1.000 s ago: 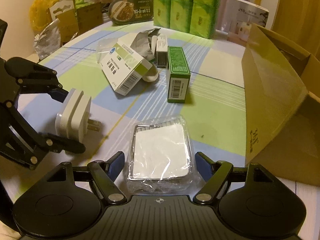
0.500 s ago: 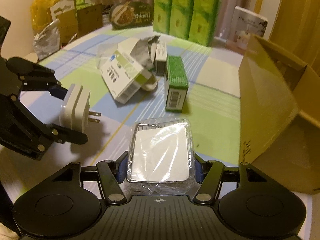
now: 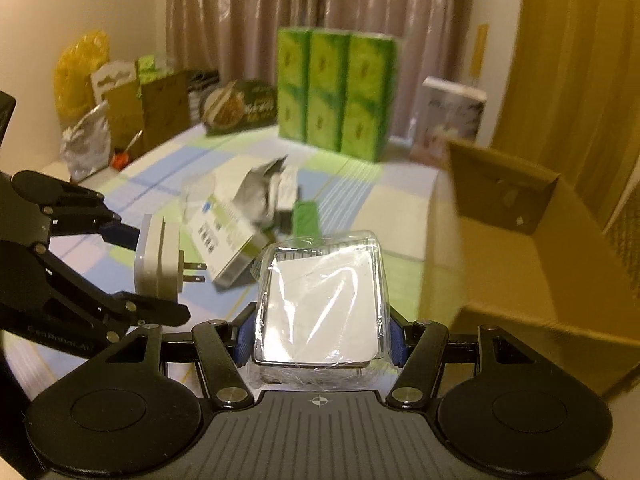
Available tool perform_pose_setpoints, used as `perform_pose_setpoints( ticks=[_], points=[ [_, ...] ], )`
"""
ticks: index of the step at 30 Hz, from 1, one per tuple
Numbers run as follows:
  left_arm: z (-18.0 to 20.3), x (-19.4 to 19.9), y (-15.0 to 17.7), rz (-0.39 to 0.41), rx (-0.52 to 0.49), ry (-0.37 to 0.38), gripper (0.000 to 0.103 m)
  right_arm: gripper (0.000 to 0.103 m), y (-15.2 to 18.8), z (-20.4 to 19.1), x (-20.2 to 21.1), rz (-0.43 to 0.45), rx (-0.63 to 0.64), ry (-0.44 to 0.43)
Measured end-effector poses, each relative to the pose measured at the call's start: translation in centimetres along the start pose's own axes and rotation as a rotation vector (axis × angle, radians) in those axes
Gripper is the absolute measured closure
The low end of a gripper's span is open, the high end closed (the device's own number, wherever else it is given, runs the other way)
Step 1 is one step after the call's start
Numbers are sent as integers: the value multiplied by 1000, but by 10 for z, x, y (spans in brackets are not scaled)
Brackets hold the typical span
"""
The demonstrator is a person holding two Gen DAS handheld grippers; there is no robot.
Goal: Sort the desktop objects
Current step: 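Carry the tray and night light over the cardboard box with both tools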
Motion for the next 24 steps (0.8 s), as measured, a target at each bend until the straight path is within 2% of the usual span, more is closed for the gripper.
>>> perform_pose_setpoints(
  ticks=[11,19,24],
  points=[
    [27,0,-86,81,-36,1,42,44,-48,86,40,103,-63,105],
    [47,-30,-155,138,-87,29,42,44,-69,164,36,130,-159,185],
    [59,-54,-191,167,-109,71,42,44,-72,190,24,126,-179,200]
  ],
)
Point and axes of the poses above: each gripper's, at about its wrist camera, not at the fingertips, and x roughly against the way its jaws point, z to its right, y to its underside, the point moved 8 cm from there along -x, roughly the way its jaws point, and after that the axes turned 15 degrees about -x, right-handed, at the moved point
